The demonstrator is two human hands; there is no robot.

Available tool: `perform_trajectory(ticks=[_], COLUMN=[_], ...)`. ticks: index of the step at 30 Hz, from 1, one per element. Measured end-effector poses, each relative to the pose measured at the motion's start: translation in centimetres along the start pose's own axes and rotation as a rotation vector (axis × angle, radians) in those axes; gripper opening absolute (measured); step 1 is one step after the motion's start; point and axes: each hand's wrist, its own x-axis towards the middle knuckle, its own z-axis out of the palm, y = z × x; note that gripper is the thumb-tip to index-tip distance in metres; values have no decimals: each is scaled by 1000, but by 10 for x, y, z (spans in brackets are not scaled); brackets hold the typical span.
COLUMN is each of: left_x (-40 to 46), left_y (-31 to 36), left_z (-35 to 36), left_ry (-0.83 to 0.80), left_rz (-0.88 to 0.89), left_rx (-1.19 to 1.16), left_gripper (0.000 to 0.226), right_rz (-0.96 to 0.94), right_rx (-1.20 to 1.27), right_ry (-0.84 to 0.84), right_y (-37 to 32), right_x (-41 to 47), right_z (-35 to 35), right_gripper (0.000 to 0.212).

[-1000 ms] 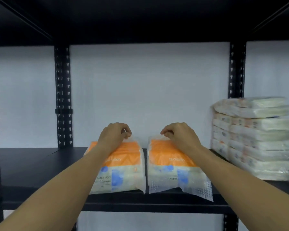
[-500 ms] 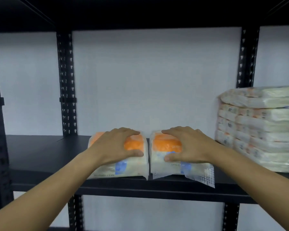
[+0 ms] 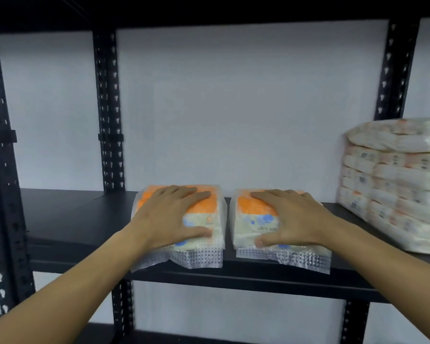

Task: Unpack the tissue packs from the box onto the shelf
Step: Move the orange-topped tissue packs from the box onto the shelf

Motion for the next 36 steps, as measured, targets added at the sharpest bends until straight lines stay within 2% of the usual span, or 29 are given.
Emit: perform_trajectory(ticks=[5, 11, 15, 19, 36], left_x=[7, 20, 26, 32, 55], left_y=[-29, -79, -110, -131, -165], left_z=[0, 7, 24, 37, 74], left_ry=[-48, -87, -82, -60, -47], left_rz=[-34, -25, -97, -192, -374], left_rx=[5, 56, 100, 156, -13], left_gripper=[86, 93, 96, 76, 72], right_rz=[16, 26, 36, 46, 26], right_rx=[13, 17, 16, 10, 15], right_ry=[81, 107, 138, 180, 239], right_y=[-6, -19, -28, -27, -23], right_x=[14, 36, 51, 56, 70], right_z=[9, 17, 23, 32, 43], right_gripper=[103, 102, 99, 102, 101])
